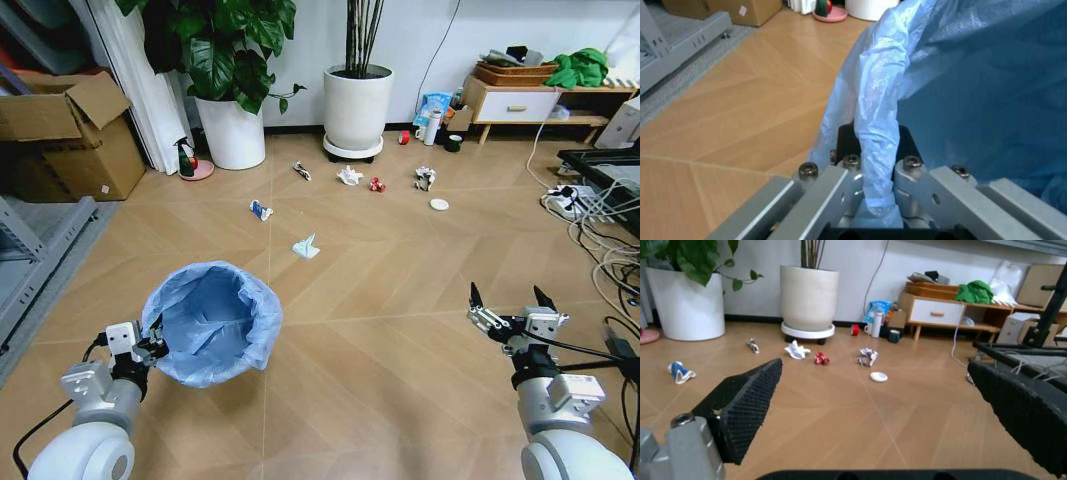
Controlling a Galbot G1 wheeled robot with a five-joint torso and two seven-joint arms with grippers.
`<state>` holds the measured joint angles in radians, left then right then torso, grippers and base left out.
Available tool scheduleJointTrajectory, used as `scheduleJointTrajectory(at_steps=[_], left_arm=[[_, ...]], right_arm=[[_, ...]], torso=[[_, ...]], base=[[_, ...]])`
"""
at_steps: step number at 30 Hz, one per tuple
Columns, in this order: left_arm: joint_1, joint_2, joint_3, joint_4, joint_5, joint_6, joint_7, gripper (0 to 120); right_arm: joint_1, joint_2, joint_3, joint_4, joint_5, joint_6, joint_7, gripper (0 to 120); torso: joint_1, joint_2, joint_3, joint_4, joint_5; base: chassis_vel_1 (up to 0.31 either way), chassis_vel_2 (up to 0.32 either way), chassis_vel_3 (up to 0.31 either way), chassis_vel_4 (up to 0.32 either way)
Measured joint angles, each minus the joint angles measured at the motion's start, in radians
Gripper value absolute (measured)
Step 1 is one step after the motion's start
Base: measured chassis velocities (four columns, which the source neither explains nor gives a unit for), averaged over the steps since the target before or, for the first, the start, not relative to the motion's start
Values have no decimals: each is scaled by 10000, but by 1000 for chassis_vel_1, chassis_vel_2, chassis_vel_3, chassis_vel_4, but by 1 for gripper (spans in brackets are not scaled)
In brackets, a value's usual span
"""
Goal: Pick up the trash bin and place the garbage on the floor into it.
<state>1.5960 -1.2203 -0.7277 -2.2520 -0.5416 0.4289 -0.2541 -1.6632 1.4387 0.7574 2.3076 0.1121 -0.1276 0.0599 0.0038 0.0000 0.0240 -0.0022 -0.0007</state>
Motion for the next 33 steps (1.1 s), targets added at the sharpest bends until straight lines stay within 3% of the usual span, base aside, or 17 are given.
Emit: scheduleJointTrajectory(at_steps=[33], left_arm=[[30, -30, 180, -40, 196, -60, 61, 0]], right_arm=[[51, 33, -72, -150, -130, 172, -212, 100]], torso=[[0, 0, -1, -1, 2]], base=[[-104, 233, 107, -229]])
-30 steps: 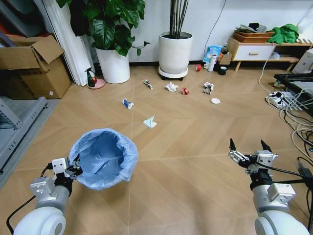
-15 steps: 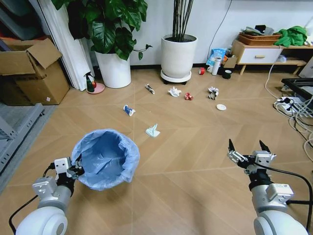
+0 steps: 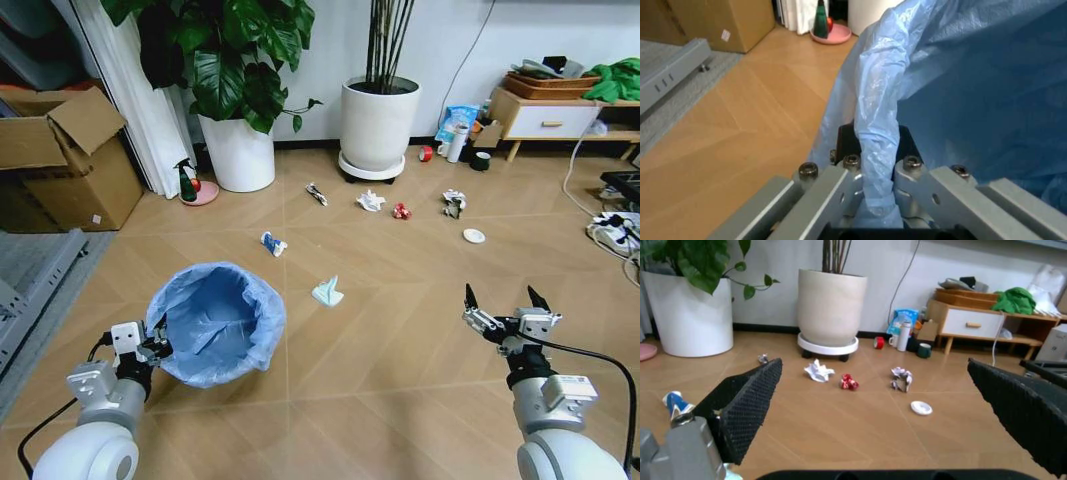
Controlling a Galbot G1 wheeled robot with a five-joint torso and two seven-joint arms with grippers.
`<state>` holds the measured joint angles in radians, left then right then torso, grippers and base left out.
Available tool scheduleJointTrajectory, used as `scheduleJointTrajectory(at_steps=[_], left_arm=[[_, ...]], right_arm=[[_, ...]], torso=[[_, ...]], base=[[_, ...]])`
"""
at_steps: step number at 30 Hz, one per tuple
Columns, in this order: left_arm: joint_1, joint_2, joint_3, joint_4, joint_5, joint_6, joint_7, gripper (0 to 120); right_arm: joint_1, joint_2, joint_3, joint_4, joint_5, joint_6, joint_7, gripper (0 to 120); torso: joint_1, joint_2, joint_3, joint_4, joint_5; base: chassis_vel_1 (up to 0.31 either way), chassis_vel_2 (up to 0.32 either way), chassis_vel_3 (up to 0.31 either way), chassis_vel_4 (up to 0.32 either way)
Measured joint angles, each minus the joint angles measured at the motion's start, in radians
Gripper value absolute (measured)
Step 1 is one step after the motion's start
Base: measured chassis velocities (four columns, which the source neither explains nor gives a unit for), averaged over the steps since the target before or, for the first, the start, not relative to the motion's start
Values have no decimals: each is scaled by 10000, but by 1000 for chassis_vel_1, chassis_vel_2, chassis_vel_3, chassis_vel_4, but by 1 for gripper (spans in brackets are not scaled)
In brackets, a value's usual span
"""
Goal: Pick up the trash bin and place the garbage on the floor into it.
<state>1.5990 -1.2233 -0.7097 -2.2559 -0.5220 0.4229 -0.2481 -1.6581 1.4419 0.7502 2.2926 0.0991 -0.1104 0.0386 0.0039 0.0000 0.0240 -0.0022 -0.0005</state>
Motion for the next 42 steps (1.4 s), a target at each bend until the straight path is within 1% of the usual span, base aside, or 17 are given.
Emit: scheduleJointTrajectory(at_steps=[3, 4, 6, 9, 12, 14, 17, 19, 23, 29, 33, 34, 35, 36, 38, 39, 42], left_arm=[[16, -8, 0, -13, 6, -9, 11, 0], [34, -9, -5, -34, 12, -18, 22, 0], [35, -3, -9, -49, 14, -28, 25, 0], [35, -3, -10, -61, 19, -36, 26, 0], [39, -15, -4, -64, 50, -52, 32, 0], [53, -24, 12, -71, 68, -63, 47, 0], [57, -29, 17, -71, 77, -74, 59, 0], [58, -32, 18, -72, 82, -80, 64, 0], [59, -36, 24, -72, 87, -82, 72, 0], [52, -41, 21, -69, 91, -88, 75, 0], [50, -42, 20, -60, 92, -89, 75, 0], [48, -48, 19, -54, 95, -91, 73, 0], [47, -53, 19, -52, 96, -91, 73, 0], [46, -69, 22, -45, 97, -91, 73, 0], [42, -93, 24, -42, 103, -93, 74, 0], [42, -116, 22, -42, 107, -99, 67, 0], [42, -160, 20, -41, 111, -119, 61, 0]], right_arm=[[-5, 0, -2, 0, -3, 3, -6, 100], [-12, 3, -3, 3, -8, 7, -9, 100], [-21, 4, -4, 12, -12, 8, -11, 100], [-26, 4, -6, 15, -16, 11, -12, 100], [-33, 9, -12, 19, -20, 26, -14, 100], [-36, 23, -21, 17, -38, 41, -16, 100], [-50, 30, -30, 11, -74, 64, -22, 100], [-61, 30, -39, 3, -104, 79, -36, 100], [-56, 24, -42, -18, -139, 105, -48, 100], [-44, 29, -54, -74, -209, 158, -111, 100], [-36, 35, -61, -88, -233, 167, -129, 100], [-35, 38, -73, -104, -257, 168, -132, 100], [-35, 38, -74, -109, -270, 168, -129, 100], [-31, 33, -76, -119, -326, 149, -84, 100], [-24, 18, -75, -166, -349, 128, -52, 100], [0, -11, -75, -223, -346, 120, -40, 100], [66, -140, -121, -393, -242, 118, -33, 100]], torso=[[0, 0, 0, -1, -4], [0, 0, 0, 0, 3], [0, 0, 0, 0, -3], [0, 0, 0, 0, 1], [0, 0, 0, -1, -6], [0, -1, 0, 1, 1], [0, 0, 1, 0, -6], [0, 0, 0, 0, 2], [0, 0, 0, -2, -5], [0, 0, 0, 1, -1], [-2, 0, -1, 1, -6], [0, 0, 1, 2, 8], [-1, -1, 0, 0, 6], [-1, 0, 0, -1, -12], [0, -1, 2, -5, -4], [1, -1, 2, 1, 5], [1, -1, 3, 1, -5]], base=[[-102, 262, 110, -252], [-104, 260, 112, -282], [-124, 264, 122, -290], [-135, 273, 126, -274], [-126, 305, 126, -287], [-132, 278, 126, -283], [-122, 281, 120, -266], [-124, 280, 127, -268], [-132, 280, 139, -296], [-143, 289, 152, -294], [-162, 315, 183, -285], [-164, 290, 163, -285], [-184, 290, 163, -295], [-186, 243, 163, -231], [-186, 223, 158, -231], [-154, 223, 122, -166], [-119, 127, 105, -37]])
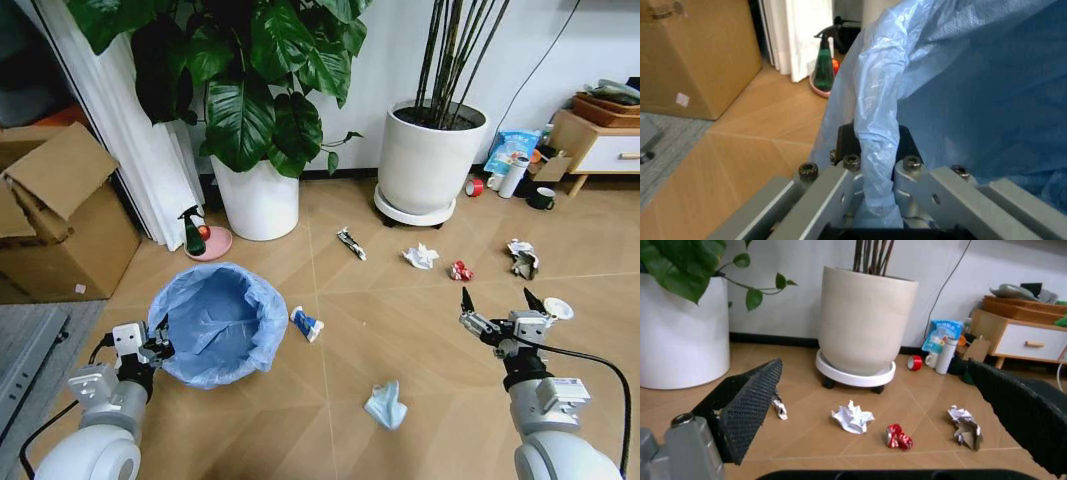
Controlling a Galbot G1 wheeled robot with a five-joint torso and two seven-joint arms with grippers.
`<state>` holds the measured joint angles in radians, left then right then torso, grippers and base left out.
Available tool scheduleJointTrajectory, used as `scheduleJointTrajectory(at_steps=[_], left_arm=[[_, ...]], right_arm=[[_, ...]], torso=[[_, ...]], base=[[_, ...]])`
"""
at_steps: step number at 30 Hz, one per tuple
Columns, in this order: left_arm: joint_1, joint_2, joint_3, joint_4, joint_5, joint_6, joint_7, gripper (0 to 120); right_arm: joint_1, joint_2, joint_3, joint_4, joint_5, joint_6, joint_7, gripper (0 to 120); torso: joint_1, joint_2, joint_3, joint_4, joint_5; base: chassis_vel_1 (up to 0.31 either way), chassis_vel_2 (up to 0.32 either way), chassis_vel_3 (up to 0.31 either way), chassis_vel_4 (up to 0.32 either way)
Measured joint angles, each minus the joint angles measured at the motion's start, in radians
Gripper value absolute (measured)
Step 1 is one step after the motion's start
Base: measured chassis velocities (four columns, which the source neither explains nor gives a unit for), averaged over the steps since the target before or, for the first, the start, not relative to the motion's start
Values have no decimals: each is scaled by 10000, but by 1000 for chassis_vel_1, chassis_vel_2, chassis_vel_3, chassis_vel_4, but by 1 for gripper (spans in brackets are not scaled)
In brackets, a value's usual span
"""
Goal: Pick up the trash bin and place the garbage on the floor into it.
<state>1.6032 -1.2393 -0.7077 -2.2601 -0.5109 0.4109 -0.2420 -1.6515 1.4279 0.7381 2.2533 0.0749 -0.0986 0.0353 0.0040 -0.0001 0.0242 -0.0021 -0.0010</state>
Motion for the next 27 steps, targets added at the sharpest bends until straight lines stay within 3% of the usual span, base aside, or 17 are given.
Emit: scheduleJointTrajectory(at_steps=[3, 10, 15, 18, 21, 27], left_arm=[[-4, -56, -21, 0, 9, -27, -9, 0], [-61, -45, -29, 50, -20, -46, -35, 0], [-98, 46, -60, 85, -59, -28, -103, 0], [-113, 66, -50, 91, -65, -28, -132, 0], [-186, 257, 66, 196, -67, -28, -150, 0], [-12, 315, -139, 12, -103, -31, -160, 0]], right_arm=[[82, -220, -121, -219, 228, 0, -53, 100], [330, -1755, -311, -1302, 1425, 219, -1145, 100], [438, -4402, -574, -2797, 2121, 428, -2452, 100], [422, -4784, -711, -3060, 2144, 361, -2656, 100], [545, -5841, -1626, -3860, 2110, -105, -3236, 100], [1713, -6272, -3359, -5048, 1579, 149, -3539, 100]], torso=[[0, 0, -1, -4, 7], [-4, 0, -4, 0, 6], [-2, 1, -3, -1, 7], [-2, 0, -3, 0, 9], [-2, 1, -2, -8, 0], [-2, 1, -3, 0, 3]], base=[[-48, 48, -8, -6], [38, -36, -41, 28], [0, 0, 0, 0], [0, 0, 0, 0], [0, 0, 0, 0], [0, 0, 0, 0]])
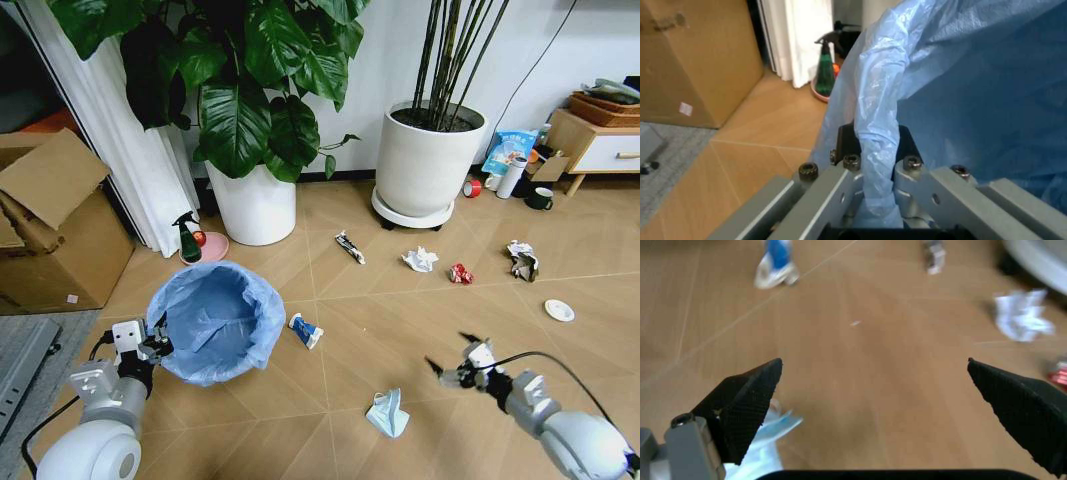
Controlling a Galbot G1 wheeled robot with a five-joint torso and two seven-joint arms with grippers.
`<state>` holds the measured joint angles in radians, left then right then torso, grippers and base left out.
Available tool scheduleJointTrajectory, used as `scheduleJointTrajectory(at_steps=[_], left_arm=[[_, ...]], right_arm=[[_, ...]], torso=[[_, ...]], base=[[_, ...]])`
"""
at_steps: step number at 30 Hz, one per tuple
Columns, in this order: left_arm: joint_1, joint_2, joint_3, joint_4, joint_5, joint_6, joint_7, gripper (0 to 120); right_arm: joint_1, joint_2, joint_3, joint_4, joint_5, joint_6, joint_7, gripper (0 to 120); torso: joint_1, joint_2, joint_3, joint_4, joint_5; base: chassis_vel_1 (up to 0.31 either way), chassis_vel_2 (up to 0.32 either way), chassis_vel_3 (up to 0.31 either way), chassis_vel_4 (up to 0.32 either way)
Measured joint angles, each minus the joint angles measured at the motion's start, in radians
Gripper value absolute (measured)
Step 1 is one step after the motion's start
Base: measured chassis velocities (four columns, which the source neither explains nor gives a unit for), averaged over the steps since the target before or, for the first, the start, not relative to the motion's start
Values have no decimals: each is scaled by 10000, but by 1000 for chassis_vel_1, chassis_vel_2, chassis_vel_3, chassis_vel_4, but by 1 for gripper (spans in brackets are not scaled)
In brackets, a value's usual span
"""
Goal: Pick up the trash bin and place the garbage on the floor into it.
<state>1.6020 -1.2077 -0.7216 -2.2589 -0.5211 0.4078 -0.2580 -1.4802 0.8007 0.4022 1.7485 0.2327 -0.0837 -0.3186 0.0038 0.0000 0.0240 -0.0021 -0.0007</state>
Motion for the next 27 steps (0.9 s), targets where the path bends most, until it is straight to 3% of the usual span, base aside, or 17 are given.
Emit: scheduleJointTrajectory(at_steps=[4, 6, 8, 17, 27], left_arm=[[67, 7, -116, -220, -127, 1, -207, 0], [73, 7, -117, -236, -132, 2, -225, 0], [134, -7, -95, -314, -135, 16, -319, 0], [320, -5, -80, -554, -134, 85, -447, 0], [288, 14, -12, -574, -96, 130, -520, 0]], right_arm=[[1122, 308, -1738, -1559, -884, 341, -714, 100], [1185, 354, -1858, -1673, -922, 371, -732, 100], [1644, 813, -2659, -2520, -1127, 549, -753, 100], [2484, 1749, -3089, -3901, -1311, 890, -688, 100], [2362, 2007, -3189, -4218, -604, 681, -794, 100]], torso=[[1, 0, 1, 0, 2], [1, 0, 1, -2, 4], [1, 0, 1, -4, -2], [1, -1, 1, 0, -2], [1, 0, 0, -2, 0]], base=[[0, 0, 0, 0], [0, 0, 0, 0], [0, 0, 0, 0], [0, 0, 0, 0], [0, 0, 0, 0]])
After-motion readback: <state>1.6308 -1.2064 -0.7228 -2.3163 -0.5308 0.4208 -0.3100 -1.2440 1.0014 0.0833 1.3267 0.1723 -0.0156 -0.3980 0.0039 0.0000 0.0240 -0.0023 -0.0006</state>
